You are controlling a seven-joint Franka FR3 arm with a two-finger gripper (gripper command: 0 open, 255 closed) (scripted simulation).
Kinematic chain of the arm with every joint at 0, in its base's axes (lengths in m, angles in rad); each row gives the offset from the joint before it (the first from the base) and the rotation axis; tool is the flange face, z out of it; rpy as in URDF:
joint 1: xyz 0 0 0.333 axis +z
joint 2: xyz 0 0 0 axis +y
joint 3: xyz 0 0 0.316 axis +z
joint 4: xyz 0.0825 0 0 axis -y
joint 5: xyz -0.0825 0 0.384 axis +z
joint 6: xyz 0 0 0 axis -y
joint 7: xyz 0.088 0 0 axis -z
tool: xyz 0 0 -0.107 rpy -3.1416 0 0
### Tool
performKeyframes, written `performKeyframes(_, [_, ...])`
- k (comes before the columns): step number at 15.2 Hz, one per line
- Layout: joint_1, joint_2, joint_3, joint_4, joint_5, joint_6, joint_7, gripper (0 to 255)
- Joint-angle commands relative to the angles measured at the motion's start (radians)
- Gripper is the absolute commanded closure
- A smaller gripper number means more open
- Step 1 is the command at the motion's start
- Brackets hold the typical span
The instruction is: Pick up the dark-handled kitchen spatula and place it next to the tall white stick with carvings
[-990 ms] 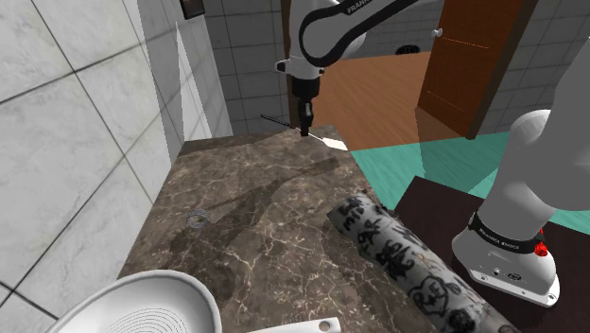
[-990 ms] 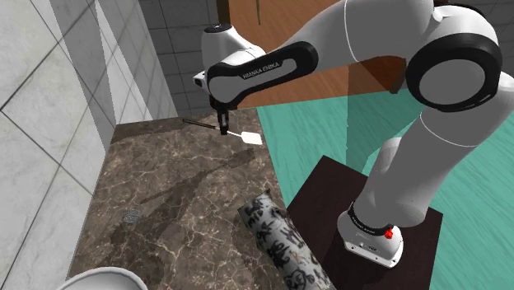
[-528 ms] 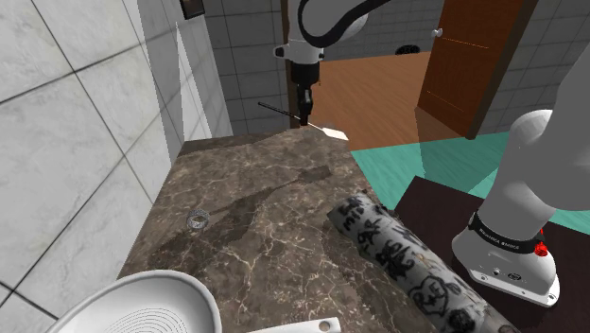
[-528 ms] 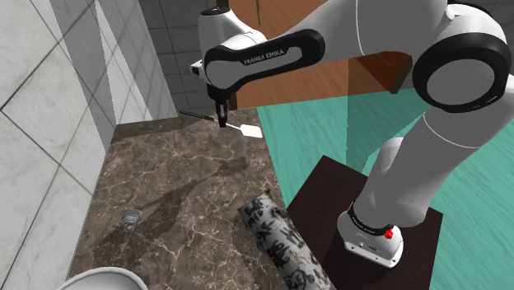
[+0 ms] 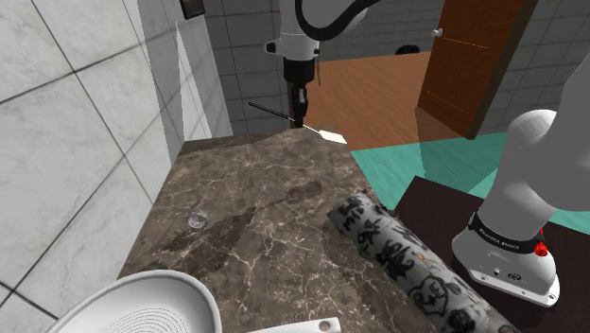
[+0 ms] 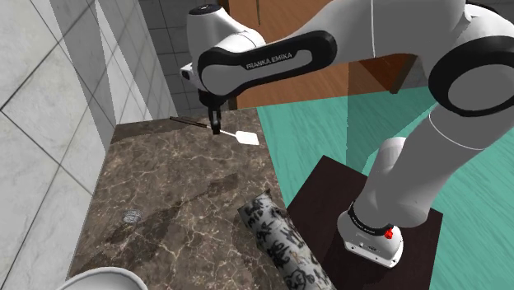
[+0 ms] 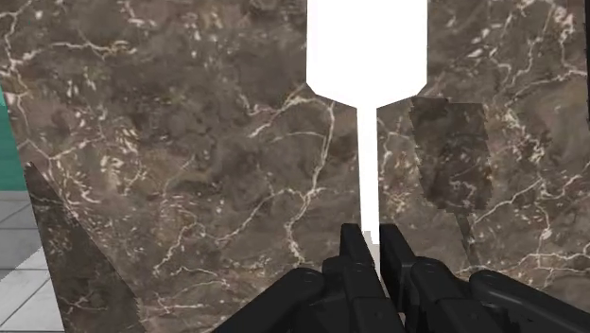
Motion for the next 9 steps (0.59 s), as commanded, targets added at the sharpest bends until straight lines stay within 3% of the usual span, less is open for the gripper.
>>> performKeyframes(1, [0.020, -0.015, 0.025, -0.021, 0.000, 0.007, 0.046, 255])
performKeyframes(9, [0.106, -0.025, 0.139, -0.032, 0.005, 0.014, 0.243, 255])
